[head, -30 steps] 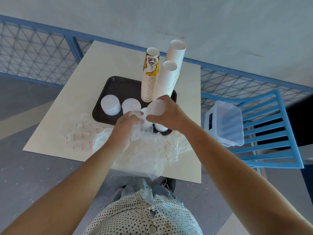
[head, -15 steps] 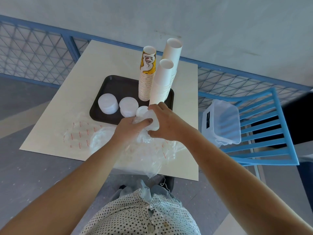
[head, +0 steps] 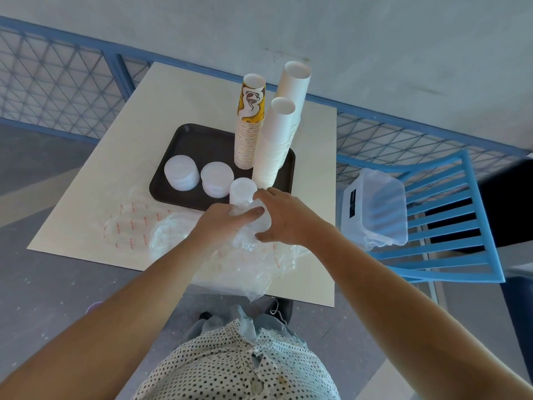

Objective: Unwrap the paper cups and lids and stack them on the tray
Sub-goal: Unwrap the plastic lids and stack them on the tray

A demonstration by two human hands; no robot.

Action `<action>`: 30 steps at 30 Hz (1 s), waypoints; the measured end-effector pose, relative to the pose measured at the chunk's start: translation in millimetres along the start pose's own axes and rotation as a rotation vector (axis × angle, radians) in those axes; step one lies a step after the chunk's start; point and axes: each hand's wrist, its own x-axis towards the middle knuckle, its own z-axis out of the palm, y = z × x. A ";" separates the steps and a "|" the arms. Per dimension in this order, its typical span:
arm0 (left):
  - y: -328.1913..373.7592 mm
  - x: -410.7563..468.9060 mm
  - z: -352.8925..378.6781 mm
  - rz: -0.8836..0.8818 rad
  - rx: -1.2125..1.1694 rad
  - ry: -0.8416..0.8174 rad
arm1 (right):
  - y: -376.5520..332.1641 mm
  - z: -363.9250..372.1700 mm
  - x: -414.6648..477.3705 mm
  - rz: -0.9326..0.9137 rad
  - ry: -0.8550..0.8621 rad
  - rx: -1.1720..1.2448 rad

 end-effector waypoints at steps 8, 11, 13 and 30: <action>-17.5 -3.1 -8.4 -0.004 0.079 -0.008 | 42.4 -5.3 4.9 0.216 0.040 -0.012; -27.0 2.0 -6.0 -0.014 0.144 -0.017 | 54.8 0.4 19.0 0.300 0.047 -0.022; -35.5 5.4 -4.7 -0.046 0.165 -0.003 | 60.0 6.9 31.1 0.338 0.040 -0.026; -54.1 14.9 -5.7 -0.082 0.185 0.048 | 75.1 48.2 89.4 0.375 -0.045 -0.095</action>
